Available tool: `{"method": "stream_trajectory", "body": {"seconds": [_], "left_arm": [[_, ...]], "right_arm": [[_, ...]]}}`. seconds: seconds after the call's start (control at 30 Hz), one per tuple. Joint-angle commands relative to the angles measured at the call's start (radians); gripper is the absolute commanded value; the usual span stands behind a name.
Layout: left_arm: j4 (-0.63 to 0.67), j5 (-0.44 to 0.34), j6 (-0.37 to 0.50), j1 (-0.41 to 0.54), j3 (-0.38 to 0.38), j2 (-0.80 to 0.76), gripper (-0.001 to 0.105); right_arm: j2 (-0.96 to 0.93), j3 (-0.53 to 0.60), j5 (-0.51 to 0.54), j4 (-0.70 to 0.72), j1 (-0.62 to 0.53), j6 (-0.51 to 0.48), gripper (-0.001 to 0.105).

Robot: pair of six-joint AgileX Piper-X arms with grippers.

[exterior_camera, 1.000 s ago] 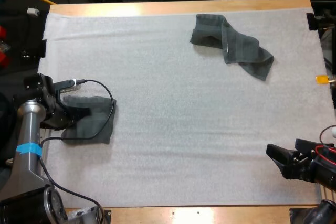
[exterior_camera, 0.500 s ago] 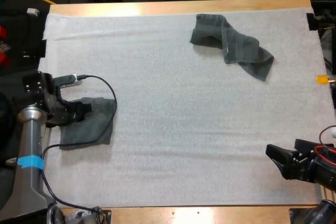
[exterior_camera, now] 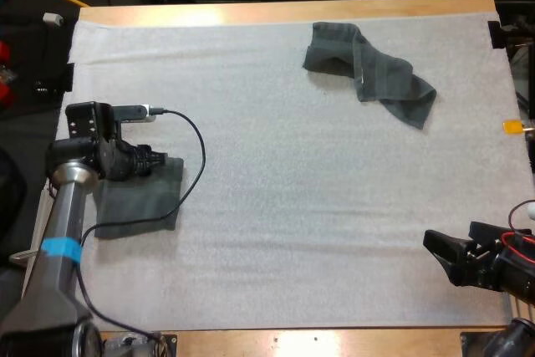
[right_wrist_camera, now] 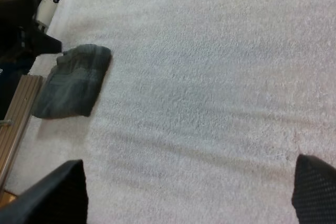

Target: Pick towel from pile, fold and stack

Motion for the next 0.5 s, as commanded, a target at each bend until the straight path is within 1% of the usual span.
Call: {"method": "stream_trajectory", "body": {"seconds": [0.0, 0.07, 0.17, 0.27, 0.37, 0.47], "left_arm": [[-0.003, -0.014, -0.009, -0.002, -0.002, 0.032, 0.058], [-0.003, -0.006, -0.009, -0.002, -0.002, 0.076, 0.058], [-0.004, 0.030, -0.009, -0.002, -0.002, 0.141, 0.058], [-0.020, 0.073, -0.013, -0.002, -0.002, 0.194, 0.058], [-0.027, 0.136, -0.013, -0.006, -0.004, 0.226, 0.058], [-0.029, 0.145, -0.010, -0.032, -0.004, 0.238, 0.058]], "right_arm": [[-0.001, -0.005, -0.002, -0.008, -0.001, -0.004, 0.077], [-0.001, -0.005, -0.002, -0.008, -0.001, 0.007, 0.077], [-0.001, -0.005, -0.002, -0.008, -0.001, 0.010, 0.077], [-0.001, -0.005, -0.002, -0.008, -0.001, 0.014, 0.077], [-0.001, -0.005, -0.002, -0.008, -0.001, 0.015, 0.077], [-0.001, -0.005, 0.003, -0.008, -0.001, 0.024, 0.077]]}}
